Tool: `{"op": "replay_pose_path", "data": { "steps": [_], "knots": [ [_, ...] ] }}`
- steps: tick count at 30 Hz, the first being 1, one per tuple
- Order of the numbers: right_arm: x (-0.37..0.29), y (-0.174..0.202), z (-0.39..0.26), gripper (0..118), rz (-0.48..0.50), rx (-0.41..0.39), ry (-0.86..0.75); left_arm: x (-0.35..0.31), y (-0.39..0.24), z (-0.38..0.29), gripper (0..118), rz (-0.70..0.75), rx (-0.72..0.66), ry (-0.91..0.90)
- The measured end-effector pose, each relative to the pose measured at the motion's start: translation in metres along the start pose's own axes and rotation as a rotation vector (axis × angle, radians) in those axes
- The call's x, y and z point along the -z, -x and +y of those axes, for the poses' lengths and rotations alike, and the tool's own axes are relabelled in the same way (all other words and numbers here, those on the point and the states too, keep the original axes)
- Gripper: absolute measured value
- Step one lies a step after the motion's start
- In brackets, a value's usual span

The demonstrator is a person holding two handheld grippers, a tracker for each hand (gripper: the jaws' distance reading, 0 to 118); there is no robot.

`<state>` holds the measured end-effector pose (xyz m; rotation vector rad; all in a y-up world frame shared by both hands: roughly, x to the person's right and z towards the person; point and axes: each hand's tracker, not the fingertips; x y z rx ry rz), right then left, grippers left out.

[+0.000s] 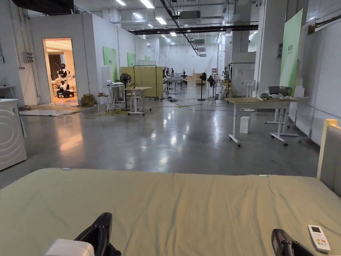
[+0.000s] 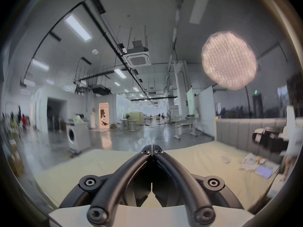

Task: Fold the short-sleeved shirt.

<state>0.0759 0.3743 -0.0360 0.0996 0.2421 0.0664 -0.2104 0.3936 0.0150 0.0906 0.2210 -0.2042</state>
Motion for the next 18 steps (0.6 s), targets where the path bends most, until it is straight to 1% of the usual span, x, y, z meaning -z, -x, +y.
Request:
{"op": "replay_pose_path", "data": {
  "steps": [1,2,3,5,6,7,9,10,11,12,13,15,16,18],
  "knots": [
    [0.002,0.0,0.002,0,-0.007,-0.028,0.004,0.002,-0.004,0.0,0,0.027,0.102,0.002],
    [0.004,0.003,0.007,0,-0.028,-0.149,-0.018,0.005,-0.01,-0.001,0,0.052,0.237,0.002],
    [0.005,0.007,0.006,0,-0.043,-0.265,-0.005,0.008,-0.014,-0.004,0,0.052,0.37,0.006],
    [0.008,0.02,-0.003,0,-0.06,-0.587,-0.001,0.013,-0.019,-0.021,0,-0.004,0.666,0.02],
    [0.01,0.025,-0.014,0,-0.046,-0.755,0.007,0.019,-0.023,-0.032,0,-0.004,0.821,0.046],
    [0.013,0.028,-0.024,0,-0.024,-0.877,0.027,0.024,-0.027,-0.044,0,-0.017,0.95,0.092],
    [0.015,0.033,-0.052,0,0.076,-1.136,0.072,0.026,-0.029,-0.082,0,-0.099,1.209,0.089],
    [0.012,0.035,-0.066,0,0.118,-1.243,0.068,0.024,-0.029,-0.097,0,-0.142,1.298,0.082],
    [0.009,0.037,-0.081,0,0.158,-1.374,0.057,0.021,-0.031,-0.112,0,-0.196,1.38,0.106],
    [0.006,0.039,-0.098,0,0.194,-1.488,0.057,0.015,-0.035,-0.124,0,-0.251,1.433,0.115],
    [0.003,0.04,-0.11,0,0.254,-1.561,0.057,0.009,-0.039,-0.132,0,-0.311,1.478,0.128],
    [-0.004,0.039,-0.134,0,0.342,-1.644,0.073,-0.003,-0.046,-0.154,0,-0.434,1.517,0.146],
    [-0.006,0.042,-0.141,0,0.401,-1.649,0.095,-0.006,-0.05,-0.162,0,-0.476,1.511,0.169],
    [-0.006,0.046,-0.153,0,0.393,-1.658,0.138,-0.01,-0.055,-0.175,0,-0.506,1.47,0.205]
  ]
}}
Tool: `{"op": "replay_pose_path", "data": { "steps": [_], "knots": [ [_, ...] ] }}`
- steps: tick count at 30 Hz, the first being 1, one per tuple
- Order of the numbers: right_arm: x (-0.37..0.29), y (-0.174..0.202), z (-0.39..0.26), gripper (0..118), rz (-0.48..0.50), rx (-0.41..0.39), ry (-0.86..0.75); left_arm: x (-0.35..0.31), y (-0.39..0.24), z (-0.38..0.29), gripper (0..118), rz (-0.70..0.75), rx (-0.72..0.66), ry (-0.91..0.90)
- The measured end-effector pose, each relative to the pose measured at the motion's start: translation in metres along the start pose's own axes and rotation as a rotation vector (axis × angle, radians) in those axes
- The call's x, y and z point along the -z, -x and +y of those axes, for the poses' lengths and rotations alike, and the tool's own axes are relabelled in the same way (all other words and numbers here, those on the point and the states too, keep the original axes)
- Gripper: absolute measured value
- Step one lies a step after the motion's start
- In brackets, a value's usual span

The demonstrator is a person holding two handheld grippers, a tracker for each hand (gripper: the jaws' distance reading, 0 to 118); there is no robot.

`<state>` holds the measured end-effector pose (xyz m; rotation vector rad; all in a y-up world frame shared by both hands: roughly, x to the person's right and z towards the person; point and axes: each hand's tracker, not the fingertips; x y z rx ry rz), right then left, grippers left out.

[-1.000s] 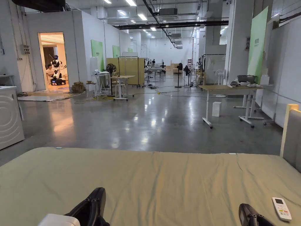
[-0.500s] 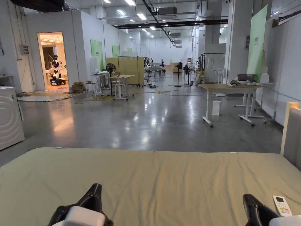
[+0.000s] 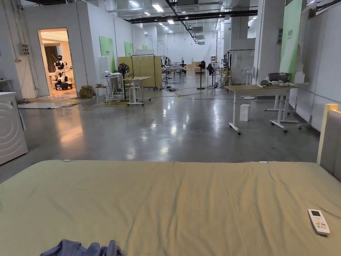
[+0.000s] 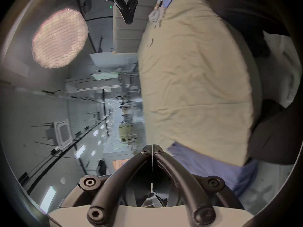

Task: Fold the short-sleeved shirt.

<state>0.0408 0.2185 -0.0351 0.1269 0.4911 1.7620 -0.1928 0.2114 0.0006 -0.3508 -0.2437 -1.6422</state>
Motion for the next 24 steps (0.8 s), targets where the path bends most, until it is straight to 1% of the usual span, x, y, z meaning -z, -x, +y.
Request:
{"op": "replay_pose_path", "data": {
  "steps": [2,3,4,5,6,7,9,11,12,14,15,16,17,18,20,22,23,24],
  "knots": [
    [0.0,-0.003,0.0,0,0.004,0.015,0.023,-0.002,-0.001,0.003,0,0.014,0.005,-0.012],
    [0.001,-0.007,-0.001,0,0.001,0.037,0.032,-0.004,0.001,-0.002,0,0.032,-0.005,-0.022],
    [0.0,-0.014,-0.002,0,-0.023,0.059,0.035,-0.005,0.01,-0.003,0,0.053,-0.031,-0.019],
    [0.0,-0.026,-0.008,0,-0.063,0.103,0.035,-0.006,0.023,-0.005,0,0.076,-0.085,-0.009],
    [0.001,-0.039,-0.013,1,-0.108,0.167,0.034,-0.007,0.039,-0.007,0,0.116,-0.178,-0.009],
    [0.0,-0.057,-0.015,0,-0.14,0.266,0.069,-0.015,0.069,-0.006,0,0.133,-0.309,0.006],
    [-0.006,-0.095,-0.028,0,-0.18,0.573,0.074,-0.026,0.11,-0.016,0,0.16,-0.671,-0.032],
    [-0.019,-0.114,-0.042,0,-0.23,0.844,0.033,-0.036,0.136,-0.037,0,0.187,-1.007,-0.114],
    [-0.025,-0.119,-0.047,0,-0.269,0.96,0.015,-0.042,0.144,-0.047,0,0.202,-1.157,-0.154],
    [-0.033,-0.116,-0.055,0,-0.299,1.154,0.005,-0.053,0.142,-0.061,0,0.243,-1.404,-0.221],
    [-0.036,-0.11,-0.058,0,-0.314,1.258,0.012,-0.058,0.139,-0.063,0,0.239,-1.506,-0.273],
    [-0.039,-0.104,-0.062,0,-0.309,1.35,0.012,-0.063,0.133,-0.065,0,0.219,-1.569,-0.326],
    [-0.042,-0.097,-0.063,0,-0.297,1.46,-0.008,-0.068,0.128,-0.066,0,0.181,-1.636,-0.36],
    [-0.046,-0.091,-0.068,0,-0.294,1.581,-0.028,-0.073,0.124,-0.064,0,0.175,-1.672,-0.381],
    [-0.047,-0.083,-0.077,0,-0.237,1.808,-0.032,-0.081,0.123,-0.055,0,0.201,-1.633,-0.376],
    [-0.048,-0.087,-0.081,0,-0.245,1.834,-0.022,-0.084,0.129,-0.048,0,0.216,-1.59,-0.34],
    [-0.048,-0.09,-0.081,0,-0.267,1.807,-0.016,-0.084,0.131,-0.046,0,0.212,-1.581,-0.332],
    [-0.048,-0.091,-0.08,0,-0.276,1.797,-0.016,-0.082,0.133,-0.049,0,0.212,-1.583,-0.337]
  ]
}}
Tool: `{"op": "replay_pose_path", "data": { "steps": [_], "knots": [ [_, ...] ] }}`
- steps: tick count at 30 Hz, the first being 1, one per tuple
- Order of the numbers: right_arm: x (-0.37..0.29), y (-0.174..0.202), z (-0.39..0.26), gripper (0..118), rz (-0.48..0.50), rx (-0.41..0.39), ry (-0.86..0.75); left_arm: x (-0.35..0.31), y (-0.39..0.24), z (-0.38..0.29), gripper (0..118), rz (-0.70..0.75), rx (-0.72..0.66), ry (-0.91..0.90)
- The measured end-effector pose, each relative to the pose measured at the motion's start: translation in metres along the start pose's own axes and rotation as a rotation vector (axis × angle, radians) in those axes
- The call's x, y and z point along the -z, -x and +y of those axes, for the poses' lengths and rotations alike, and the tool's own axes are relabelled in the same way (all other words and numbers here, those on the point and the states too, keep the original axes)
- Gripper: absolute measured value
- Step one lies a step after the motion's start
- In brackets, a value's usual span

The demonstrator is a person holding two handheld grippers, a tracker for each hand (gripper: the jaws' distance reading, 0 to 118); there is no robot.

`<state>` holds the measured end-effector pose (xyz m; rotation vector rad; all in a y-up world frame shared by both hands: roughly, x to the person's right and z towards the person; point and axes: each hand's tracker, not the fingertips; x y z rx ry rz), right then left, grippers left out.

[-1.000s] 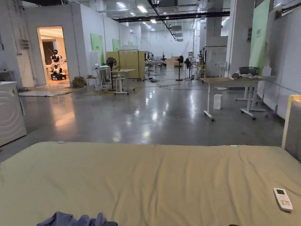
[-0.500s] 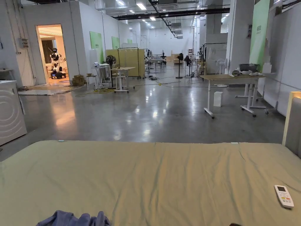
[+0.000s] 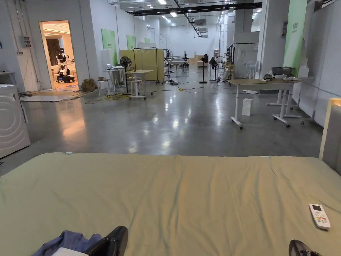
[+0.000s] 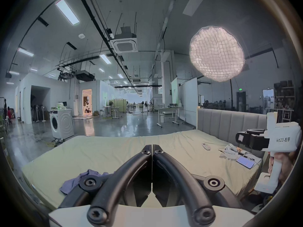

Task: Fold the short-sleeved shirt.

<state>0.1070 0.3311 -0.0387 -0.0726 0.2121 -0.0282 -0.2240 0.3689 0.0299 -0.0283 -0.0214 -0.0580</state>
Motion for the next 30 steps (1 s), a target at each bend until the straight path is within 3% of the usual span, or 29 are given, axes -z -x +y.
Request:
{"op": "replay_pose_path", "data": {
  "steps": [17,25,28,30],
  "knots": [
    [-0.01,0.011,0.004,0,0.042,-0.032,-0.013,-0.002,0.009,0.004,0,-0.004,-0.001,-0.001],
    [-0.012,0.012,-0.002,0,0.069,-0.045,0.001,-0.007,0.054,-0.001,3,0.051,-0.077,0.067],
    [-0.008,0.011,-0.01,0,0.084,-0.022,0.03,-0.005,0.076,-0.002,20,0.111,-0.031,0.118],
    [-0.005,0.011,-0.015,0,0.089,-0.013,0.049,0.005,0.092,-0.004,53,0.13,-0.026,0.207]
  ]
}}
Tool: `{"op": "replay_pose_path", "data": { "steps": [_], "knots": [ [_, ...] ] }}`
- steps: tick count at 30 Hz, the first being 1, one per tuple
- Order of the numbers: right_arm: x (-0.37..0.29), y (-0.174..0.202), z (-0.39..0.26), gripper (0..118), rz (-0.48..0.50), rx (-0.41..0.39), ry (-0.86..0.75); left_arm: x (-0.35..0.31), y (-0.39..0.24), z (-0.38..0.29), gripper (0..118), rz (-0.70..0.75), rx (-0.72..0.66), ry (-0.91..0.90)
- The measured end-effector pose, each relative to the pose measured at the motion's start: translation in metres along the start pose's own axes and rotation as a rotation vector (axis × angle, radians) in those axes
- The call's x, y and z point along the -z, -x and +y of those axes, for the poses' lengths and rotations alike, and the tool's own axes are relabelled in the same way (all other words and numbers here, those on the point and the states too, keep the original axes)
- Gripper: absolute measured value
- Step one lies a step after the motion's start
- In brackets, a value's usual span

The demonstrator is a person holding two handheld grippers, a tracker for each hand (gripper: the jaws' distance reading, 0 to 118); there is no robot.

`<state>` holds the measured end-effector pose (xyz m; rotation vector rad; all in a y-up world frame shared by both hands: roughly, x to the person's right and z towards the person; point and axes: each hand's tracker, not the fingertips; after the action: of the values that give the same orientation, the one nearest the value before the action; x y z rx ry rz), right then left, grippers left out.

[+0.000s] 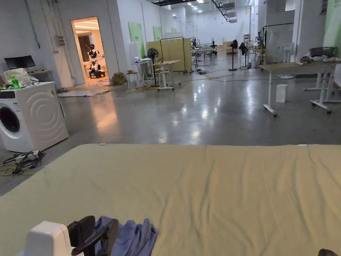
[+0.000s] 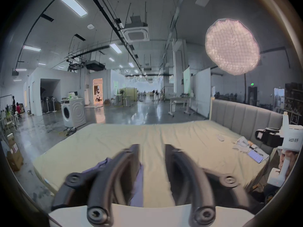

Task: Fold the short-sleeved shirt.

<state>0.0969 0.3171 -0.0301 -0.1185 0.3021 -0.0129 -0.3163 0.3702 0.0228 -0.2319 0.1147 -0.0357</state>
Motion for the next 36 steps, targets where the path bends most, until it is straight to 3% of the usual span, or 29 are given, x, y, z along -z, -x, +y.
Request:
{"op": "replay_pose_path", "data": {
  "steps": [3,6,13,17,18,21,25,31,32,34,36],
  "knots": [
    [0.006,-0.002,-0.01,0,0.008,0.008,0.035,0.024,0.023,-0.004,80,0.017,-0.035,0.125],
    [0.015,-0.003,-0.019,0,0.005,0.011,0.077,0.059,0.044,-0.02,88,0.028,-0.056,0.202],
    [0.038,-0.005,-0.039,0,-0.006,0.004,0.192,0.19,0.089,-0.095,88,0.011,-0.079,0.463],
    [0.05,-0.009,-0.055,0,0.005,0.041,0.269,0.263,0.109,-0.139,88,0.01,-0.139,0.605],
    [0.052,-0.01,-0.061,0,-0.011,0.07,0.325,0.268,0.107,-0.14,88,0.026,-0.142,0.635],
    [0.055,-0.012,-0.071,0,-0.049,0.041,0.348,0.298,0.118,-0.162,88,0.087,-0.125,0.675],
    [0.061,-0.017,-0.085,0,-0.067,0.063,0.41,0.324,0.123,-0.189,87,0.086,-0.087,0.751],
    [0.062,-0.017,-0.094,0,-0.064,0.044,0.453,0.328,0.116,-0.198,77,0.093,-0.103,0.76],
    [0.062,-0.017,-0.094,0,-0.064,0.043,0.456,0.327,0.116,-0.195,67,0.092,-0.103,0.763],
    [0.062,-0.018,-0.096,0,-0.059,0.048,0.46,0.335,0.128,-0.194,15,0.072,-0.114,0.743],
    [0.059,-0.018,-0.096,0,-0.058,0.059,0.459,0.34,0.124,-0.192,10,0.088,-0.122,0.75]
  ]
}}
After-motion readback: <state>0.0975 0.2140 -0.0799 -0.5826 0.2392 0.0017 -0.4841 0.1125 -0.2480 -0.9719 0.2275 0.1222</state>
